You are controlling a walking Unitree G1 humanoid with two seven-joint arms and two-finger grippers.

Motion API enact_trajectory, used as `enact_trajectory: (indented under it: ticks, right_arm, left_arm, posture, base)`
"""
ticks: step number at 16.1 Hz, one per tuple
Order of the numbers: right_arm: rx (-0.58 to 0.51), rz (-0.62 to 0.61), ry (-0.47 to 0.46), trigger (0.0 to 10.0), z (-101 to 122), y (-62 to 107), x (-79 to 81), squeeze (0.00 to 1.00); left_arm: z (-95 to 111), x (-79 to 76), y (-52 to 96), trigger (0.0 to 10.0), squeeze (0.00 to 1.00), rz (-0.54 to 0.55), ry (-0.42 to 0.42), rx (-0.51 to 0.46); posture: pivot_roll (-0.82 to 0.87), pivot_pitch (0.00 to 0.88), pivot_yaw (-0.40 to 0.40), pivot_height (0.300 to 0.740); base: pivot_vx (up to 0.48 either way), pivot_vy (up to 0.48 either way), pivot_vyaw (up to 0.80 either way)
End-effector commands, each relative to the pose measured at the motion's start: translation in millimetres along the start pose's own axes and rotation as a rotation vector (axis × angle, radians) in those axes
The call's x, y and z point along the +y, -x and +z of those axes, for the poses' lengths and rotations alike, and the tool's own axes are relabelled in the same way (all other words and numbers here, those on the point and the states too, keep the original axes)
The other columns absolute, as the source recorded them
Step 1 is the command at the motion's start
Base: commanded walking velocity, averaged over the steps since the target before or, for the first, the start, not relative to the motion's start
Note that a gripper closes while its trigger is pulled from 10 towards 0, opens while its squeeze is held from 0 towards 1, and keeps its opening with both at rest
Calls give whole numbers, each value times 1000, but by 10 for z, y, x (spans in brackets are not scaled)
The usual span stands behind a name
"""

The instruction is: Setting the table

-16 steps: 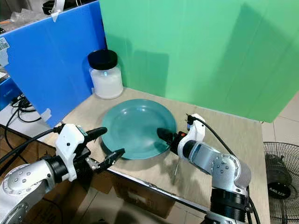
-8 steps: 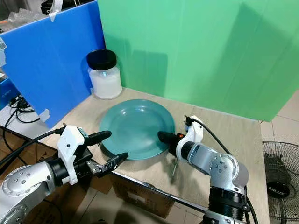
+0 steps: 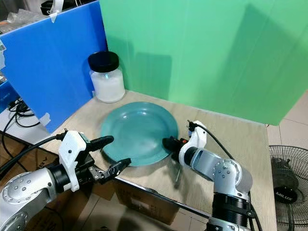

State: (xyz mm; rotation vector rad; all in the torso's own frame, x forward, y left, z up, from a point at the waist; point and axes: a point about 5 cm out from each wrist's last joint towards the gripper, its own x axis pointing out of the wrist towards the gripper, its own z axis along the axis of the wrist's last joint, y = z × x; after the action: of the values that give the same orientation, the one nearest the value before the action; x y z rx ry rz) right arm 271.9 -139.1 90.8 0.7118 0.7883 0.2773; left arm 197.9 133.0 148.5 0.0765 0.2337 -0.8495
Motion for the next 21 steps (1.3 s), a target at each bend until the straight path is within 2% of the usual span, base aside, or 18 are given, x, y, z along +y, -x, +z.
enact_trajectory:
  ticks: [1,6,12,15,17,18,19,21]
  right_arm:
    - [20,1,-16,0,-30,-33,5,0]
    - [-44,77,-66,0,81,32,88,0]
    - [-267,225,-110,0,398,368,258,0]
    - [-344,245,-25,0,459,557,313,0]
    - [-423,309,79,0,508,700,398,0]
    - [-454,365,118,0,541,759,428,0]
    - [-470,433,153,0,557,833,477,0]
    - [-463,591,211,0,533,975,560,0]
  left_arm:
    - [-22,15,13,10000,0,8,-10,10]
    - [107,30,20,10000,0,24,-29,-19]
    - [217,23,3,10000,0,33,-11,-83]
    - [258,93,-14,10000,0,85,-16,-109]
    - [294,270,13,10000,0,208,26,-168]
    - [320,380,39,10000,188,252,81,-205]
    - [363,478,101,10000,1000,279,137,-257]
    - [447,710,225,10000,1000,411,247,-369]
  posture:
    - [156,0,-1,740]
    - [160,0,3,740]
    - [150,0,20,740]
    - [147,0,24,740]
    - [142,0,29,740]
    - [140,0,33,740]
    - [136,0,37,740]
    - [136,0,40,740]
  base:
    - [0,0,0]
    - [0,0,0]
    - [0,0,0]
    - [0,0,0]
    - [0,0,0]
    - [0,0,0]
    - [0,0,0]
    - [0,0,0]
